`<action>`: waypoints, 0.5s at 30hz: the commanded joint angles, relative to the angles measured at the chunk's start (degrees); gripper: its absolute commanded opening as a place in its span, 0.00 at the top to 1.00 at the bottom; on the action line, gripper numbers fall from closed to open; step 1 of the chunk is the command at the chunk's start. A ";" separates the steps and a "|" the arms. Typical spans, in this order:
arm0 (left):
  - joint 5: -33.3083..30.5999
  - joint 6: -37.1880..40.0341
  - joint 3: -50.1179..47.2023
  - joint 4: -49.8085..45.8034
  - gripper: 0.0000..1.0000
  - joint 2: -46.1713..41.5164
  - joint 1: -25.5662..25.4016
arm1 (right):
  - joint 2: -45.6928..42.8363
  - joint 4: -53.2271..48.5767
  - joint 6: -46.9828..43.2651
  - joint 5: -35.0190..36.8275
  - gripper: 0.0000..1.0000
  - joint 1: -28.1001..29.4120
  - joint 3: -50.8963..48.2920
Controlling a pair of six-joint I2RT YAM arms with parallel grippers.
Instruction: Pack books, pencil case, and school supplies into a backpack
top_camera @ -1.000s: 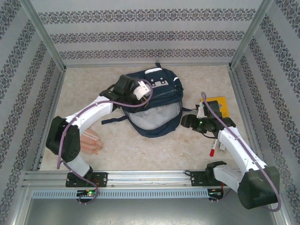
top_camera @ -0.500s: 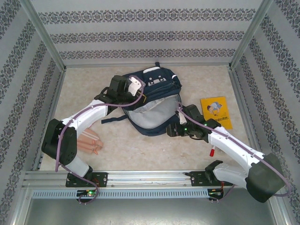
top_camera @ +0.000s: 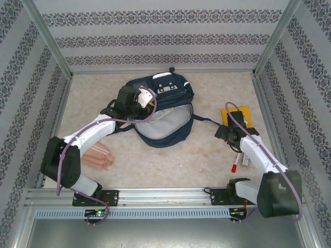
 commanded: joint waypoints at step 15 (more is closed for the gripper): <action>-24.19 -19.15 17.85 -19.96 0.11 7.85 0.19 | 23.40 -3.16 -9.60 -30.19 0.59 -0.21 8.67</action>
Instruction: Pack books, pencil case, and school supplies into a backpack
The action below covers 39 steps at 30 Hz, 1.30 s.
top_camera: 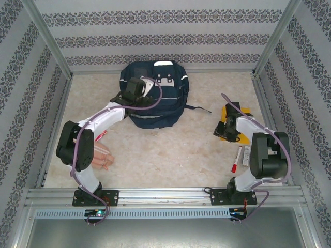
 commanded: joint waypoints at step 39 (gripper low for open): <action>25.09 -44.36 0.50 -23.83 0.25 15.17 -26.83 | -3.43 7.93 1.95 -4.87 0.41 -13.52 -4.47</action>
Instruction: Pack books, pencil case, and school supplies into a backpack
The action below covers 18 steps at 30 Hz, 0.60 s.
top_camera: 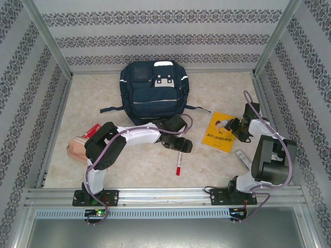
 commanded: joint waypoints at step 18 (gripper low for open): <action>-11.51 -2.87 6.80 -24.02 0.24 -3.87 -1.74 | 1.61 1.55 -0.95 -5.58 0.41 0.49 -0.04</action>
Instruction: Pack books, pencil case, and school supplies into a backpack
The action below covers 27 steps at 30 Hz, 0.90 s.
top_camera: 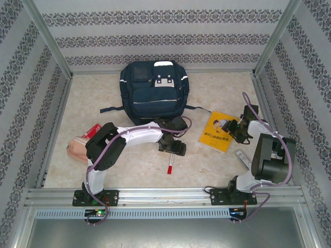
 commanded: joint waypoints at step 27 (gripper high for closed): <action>-1.65 11.95 51.24 -12.28 0.22 30.86 6.17 | 3.45 -5.51 -6.07 -4.84 0.56 10.40 -0.02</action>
